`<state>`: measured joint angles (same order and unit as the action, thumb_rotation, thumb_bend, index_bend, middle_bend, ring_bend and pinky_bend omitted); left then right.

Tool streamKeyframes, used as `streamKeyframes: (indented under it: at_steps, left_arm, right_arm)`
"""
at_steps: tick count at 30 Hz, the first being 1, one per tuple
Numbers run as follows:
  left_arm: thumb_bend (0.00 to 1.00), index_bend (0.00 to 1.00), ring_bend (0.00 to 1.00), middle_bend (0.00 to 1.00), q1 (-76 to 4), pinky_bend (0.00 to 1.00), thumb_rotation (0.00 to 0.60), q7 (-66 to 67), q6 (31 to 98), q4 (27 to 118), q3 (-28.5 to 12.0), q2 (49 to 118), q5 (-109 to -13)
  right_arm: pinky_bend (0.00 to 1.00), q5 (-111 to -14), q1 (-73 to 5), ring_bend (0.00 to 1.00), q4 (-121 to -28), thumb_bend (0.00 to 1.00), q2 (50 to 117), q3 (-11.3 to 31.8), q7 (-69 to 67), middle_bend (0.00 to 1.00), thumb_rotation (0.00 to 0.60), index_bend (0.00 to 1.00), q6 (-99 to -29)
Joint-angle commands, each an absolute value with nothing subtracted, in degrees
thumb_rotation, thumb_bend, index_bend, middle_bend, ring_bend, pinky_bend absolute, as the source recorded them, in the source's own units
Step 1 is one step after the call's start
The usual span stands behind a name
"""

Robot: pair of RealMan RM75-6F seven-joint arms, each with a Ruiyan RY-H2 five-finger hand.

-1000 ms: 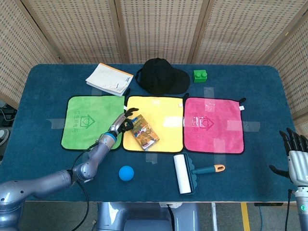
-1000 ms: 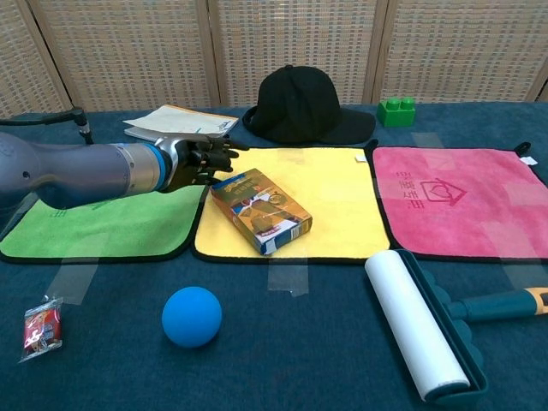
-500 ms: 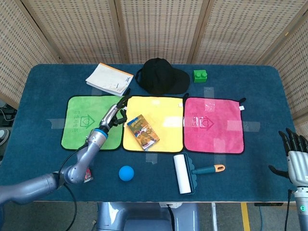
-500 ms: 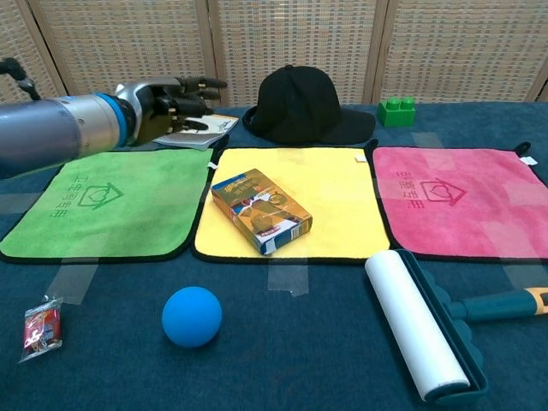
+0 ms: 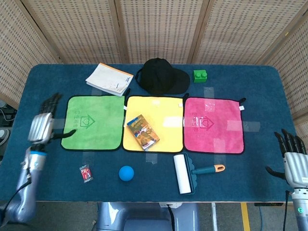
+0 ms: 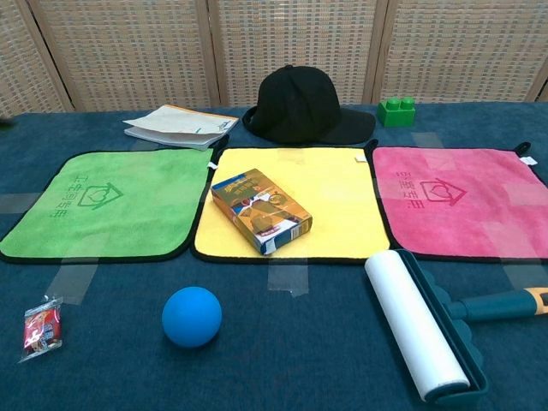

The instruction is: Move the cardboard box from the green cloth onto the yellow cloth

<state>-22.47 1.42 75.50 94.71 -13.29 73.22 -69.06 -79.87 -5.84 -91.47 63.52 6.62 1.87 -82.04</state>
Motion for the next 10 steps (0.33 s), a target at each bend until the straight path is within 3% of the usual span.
streamKeyframes:
  at_steps: [1,10]
  left_arm:
    - [0.0,0.0,0.0,0.0,-12.15,0.0,0.6,10.28,84.86,101.16,-5.5,65.05,-72.52]
    - [0.0,0.0,0.0,0.0,-10.82,0.0,0.6,9.34,84.99,101.34,-4.85,63.98,-74.34]
  right_arm:
    - [0.0,-80.06,-5.95,0.0,-91.41,0.0,63.7,6.48,2.09,0.0,0.6,0.0,-81.91]
    - [0.0,-80.48,-5.97,0.0,-91.55,0.0,63.68,6.52,2.17,0.0,0.6,0.0,-82.33]
